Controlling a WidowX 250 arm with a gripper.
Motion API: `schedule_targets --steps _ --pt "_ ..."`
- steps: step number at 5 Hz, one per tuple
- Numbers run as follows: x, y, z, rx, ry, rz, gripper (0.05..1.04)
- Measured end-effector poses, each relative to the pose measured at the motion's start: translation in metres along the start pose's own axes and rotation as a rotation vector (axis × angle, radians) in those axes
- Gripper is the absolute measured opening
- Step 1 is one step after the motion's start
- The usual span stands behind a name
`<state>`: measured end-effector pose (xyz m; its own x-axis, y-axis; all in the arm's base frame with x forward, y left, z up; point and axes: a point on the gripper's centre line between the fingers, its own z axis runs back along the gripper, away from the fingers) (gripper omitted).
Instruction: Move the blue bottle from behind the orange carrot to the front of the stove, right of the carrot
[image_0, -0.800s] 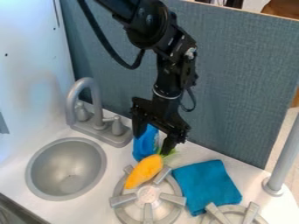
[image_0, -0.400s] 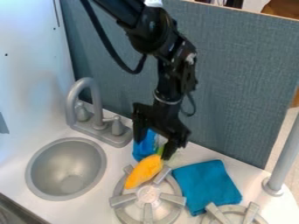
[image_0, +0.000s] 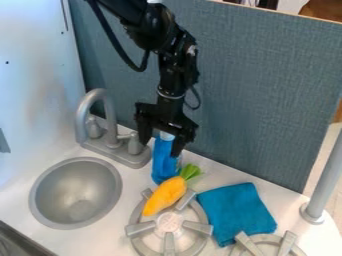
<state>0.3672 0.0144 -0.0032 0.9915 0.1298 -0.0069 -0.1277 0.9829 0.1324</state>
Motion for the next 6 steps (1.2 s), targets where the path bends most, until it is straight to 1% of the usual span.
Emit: schedule_targets --steps 1,2,3,4,5,6 --pt "0.012 0.007 -0.002 -0.007 0.008 0.009 1.001" --pt "0.021 0.016 -0.003 -0.013 0.004 0.025 1.001" --pt "0.022 0.016 -0.001 -0.011 0.0 0.025 1.001" --pt "0.028 0.016 -0.003 -0.011 -0.012 0.031 0.957" --pt "0.031 0.01 -0.009 -0.037 -0.009 0.034 0.71" --pt "0.038 0.006 -0.012 -0.061 -0.012 0.054 0.506"
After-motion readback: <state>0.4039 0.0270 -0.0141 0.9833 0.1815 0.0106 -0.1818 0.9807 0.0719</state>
